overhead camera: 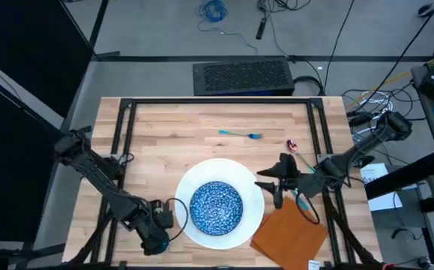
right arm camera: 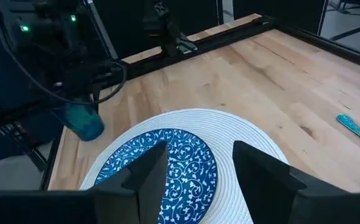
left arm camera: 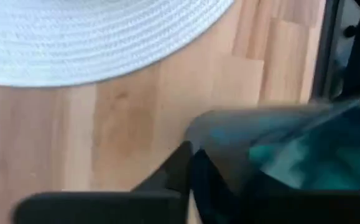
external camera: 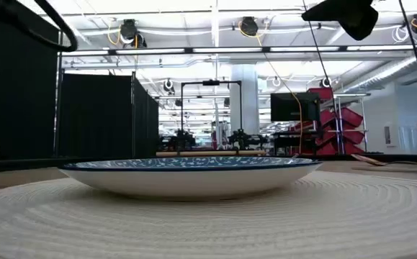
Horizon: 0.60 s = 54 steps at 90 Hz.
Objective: Set table place
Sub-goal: Move the blue glass to the top right of the white tablemat
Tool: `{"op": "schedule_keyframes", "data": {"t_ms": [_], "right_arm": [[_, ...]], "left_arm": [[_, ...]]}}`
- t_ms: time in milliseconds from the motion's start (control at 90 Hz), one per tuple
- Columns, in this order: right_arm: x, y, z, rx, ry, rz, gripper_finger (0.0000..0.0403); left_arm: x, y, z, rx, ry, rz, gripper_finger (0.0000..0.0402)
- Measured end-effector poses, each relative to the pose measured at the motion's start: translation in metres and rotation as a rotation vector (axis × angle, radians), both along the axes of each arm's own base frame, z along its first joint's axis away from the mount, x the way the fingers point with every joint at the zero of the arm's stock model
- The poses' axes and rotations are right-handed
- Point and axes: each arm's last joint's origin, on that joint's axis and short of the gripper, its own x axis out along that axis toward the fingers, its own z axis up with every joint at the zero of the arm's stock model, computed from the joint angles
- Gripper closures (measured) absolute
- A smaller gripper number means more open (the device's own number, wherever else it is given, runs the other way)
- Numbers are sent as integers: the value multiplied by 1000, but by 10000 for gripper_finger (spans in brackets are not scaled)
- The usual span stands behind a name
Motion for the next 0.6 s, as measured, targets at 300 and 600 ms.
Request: {"op": "schedule_keyframes", "data": {"t_ms": [300, 600], "right_arm": [[-13, -8, 18, 4, -68, 15, 234], [-50, -21, 52, -40, -214, 85, 234]], "left_arm": [[9, 46, 46, 143, 3, 5, 400], [61, 151, 125, 310, -200, 4, 401]]}}
